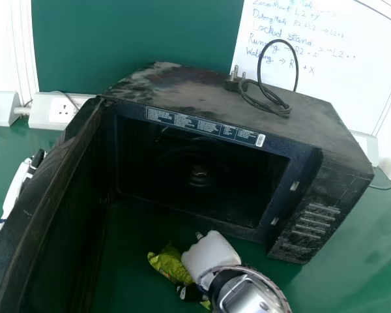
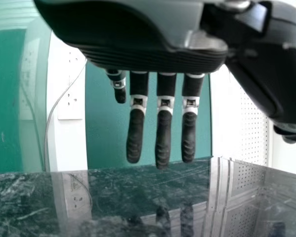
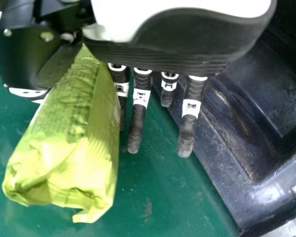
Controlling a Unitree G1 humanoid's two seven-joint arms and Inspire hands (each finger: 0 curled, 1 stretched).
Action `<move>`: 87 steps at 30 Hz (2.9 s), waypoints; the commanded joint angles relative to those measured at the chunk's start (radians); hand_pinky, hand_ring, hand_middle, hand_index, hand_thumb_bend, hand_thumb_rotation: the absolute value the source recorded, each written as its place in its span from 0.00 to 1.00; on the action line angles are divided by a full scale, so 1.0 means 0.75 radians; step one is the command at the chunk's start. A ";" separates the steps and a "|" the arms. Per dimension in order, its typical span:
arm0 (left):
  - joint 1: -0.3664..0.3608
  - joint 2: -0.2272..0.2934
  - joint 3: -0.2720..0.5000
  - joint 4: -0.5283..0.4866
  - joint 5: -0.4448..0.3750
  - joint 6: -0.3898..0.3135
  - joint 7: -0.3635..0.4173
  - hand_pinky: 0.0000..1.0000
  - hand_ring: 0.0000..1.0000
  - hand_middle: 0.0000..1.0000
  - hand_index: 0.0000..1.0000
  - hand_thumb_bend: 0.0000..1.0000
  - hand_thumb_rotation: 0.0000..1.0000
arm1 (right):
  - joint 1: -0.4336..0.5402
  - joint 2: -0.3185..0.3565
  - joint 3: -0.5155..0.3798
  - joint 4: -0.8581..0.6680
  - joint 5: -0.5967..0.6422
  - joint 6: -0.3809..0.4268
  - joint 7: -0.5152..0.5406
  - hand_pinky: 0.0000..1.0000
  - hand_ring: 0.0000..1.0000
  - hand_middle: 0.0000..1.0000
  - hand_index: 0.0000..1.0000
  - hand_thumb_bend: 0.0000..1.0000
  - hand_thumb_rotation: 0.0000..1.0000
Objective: Put biscuit inside oven
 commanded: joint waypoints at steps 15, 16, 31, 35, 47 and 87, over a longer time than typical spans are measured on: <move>0.009 -0.004 0.003 0.013 -0.007 -0.004 0.001 0.29 0.37 0.42 0.48 0.51 0.07 | 0.003 0.018 -0.192 -0.073 0.162 0.055 0.116 0.43 0.38 0.47 0.62 0.64 0.04; 0.009 -0.003 0.003 0.015 -0.006 -0.008 0.000 0.29 0.37 0.42 0.48 0.51 0.07 | -0.001 0.018 -0.202 -0.078 0.159 0.056 0.112 0.43 0.39 0.47 0.65 0.60 0.02; 0.004 0.005 0.006 0.042 0.000 -0.022 -0.005 0.29 0.37 0.42 0.48 0.51 0.07 | -0.063 0.027 -0.359 -0.090 0.192 0.128 0.056 0.38 0.31 0.47 0.49 0.53 0.00; 0.002 0.003 0.006 0.047 -0.009 -0.025 -0.009 0.29 0.37 0.42 0.48 0.51 0.07 | -0.081 0.021 -0.376 -0.090 0.200 0.136 0.049 0.32 0.27 0.47 0.49 0.53 0.00; 0.002 0.002 0.006 0.056 -0.010 -0.028 -0.006 0.30 0.38 0.42 0.48 0.52 0.07 | -0.069 0.053 -0.437 -0.106 0.229 0.180 -0.098 0.52 0.41 0.48 0.49 0.52 0.00; 0.023 -0.012 -0.015 0.019 0.025 -0.044 0.030 0.29 0.36 0.41 0.48 0.51 0.07 | -0.245 0.122 -0.362 0.486 0.410 0.396 -0.832 0.48 0.37 0.44 0.50 0.53 0.00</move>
